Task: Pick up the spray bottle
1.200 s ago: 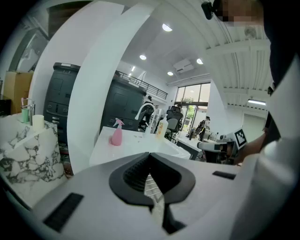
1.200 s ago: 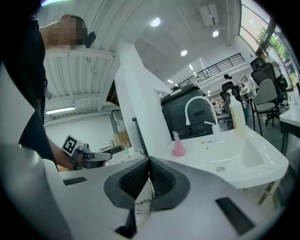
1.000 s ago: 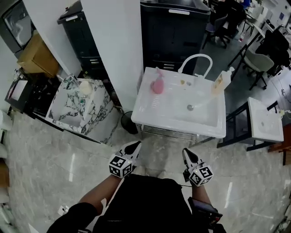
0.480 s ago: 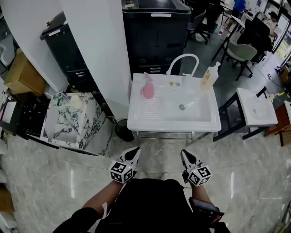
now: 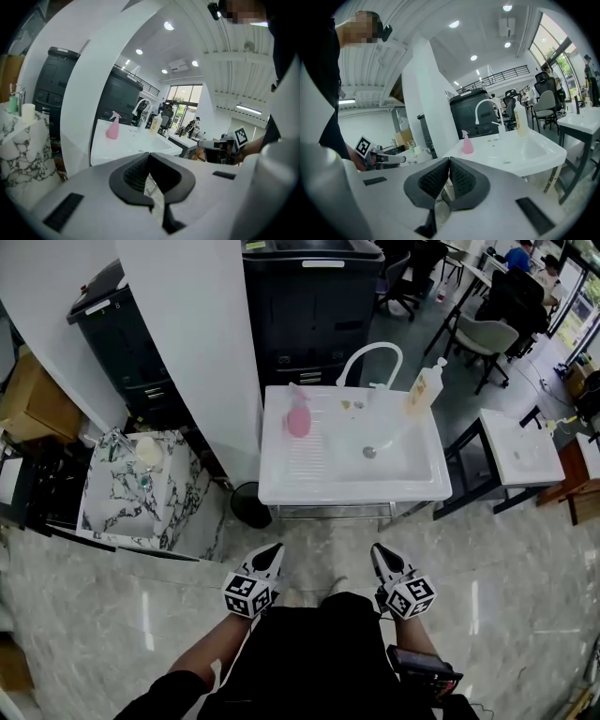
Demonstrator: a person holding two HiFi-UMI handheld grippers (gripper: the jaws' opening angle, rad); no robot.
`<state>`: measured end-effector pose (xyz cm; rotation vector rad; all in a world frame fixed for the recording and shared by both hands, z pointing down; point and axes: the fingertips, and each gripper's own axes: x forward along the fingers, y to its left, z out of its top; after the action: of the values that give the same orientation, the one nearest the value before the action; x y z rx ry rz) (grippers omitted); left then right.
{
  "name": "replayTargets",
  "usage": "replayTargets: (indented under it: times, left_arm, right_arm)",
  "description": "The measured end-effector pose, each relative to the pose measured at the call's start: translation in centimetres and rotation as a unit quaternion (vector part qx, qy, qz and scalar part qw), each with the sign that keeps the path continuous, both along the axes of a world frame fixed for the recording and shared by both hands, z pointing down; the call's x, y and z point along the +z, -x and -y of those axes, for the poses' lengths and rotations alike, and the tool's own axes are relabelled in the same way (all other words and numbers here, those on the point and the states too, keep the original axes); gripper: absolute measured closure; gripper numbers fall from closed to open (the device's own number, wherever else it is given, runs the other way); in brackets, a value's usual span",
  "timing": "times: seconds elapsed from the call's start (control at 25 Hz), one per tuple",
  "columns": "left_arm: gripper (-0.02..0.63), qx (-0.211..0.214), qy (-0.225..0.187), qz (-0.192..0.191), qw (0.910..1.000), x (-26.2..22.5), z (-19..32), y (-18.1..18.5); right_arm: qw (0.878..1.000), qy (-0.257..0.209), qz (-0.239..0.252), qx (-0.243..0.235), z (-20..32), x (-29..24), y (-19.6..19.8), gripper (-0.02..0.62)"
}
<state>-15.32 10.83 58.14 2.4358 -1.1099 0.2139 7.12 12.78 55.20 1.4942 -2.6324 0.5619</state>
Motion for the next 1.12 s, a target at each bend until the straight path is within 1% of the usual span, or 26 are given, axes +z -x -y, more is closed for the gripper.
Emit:
replayTargets:
  times: [0.24, 0.44, 0.6, 0.84, 1.12]
  left_arm:
    - [0.598, -0.007, 0.016, 0.012, 0.9998, 1.1, 0.0, -0.8]
    - [0.598, -0.019, 0.021, 0.022, 0.9994, 1.1, 1.9, -2.0]
    - [0.598, -0.032, 0.019, 0.032, 0.9988, 0.7, 4.5, -3.6]
    - [0.598, -0.044, 0.005, 0.038, 0.9983, -0.6, 9.0, -7.4]
    - [0.598, -0.057, 0.003, 0.053, 0.9970, -1.0, 12.1, -10.0]
  right_arm:
    - [1.000, 0.009, 0.011, -0.010, 1.2, 1.0, -0.4, 0.569]
    - [0.999, 0.013, 0.021, -0.023, 4.2, 1.7, -1.5, 0.569]
    - [0.999, 0.012, 0.030, -0.038, 7.5, 1.8, -2.9, 0.569]
    - [0.997, -0.001, 0.040, -0.064, 12.8, 1.1, -5.5, 0.569]
    - [0.995, 0.000, 0.049, -0.084, 16.0, 1.3, -7.5, 0.569]
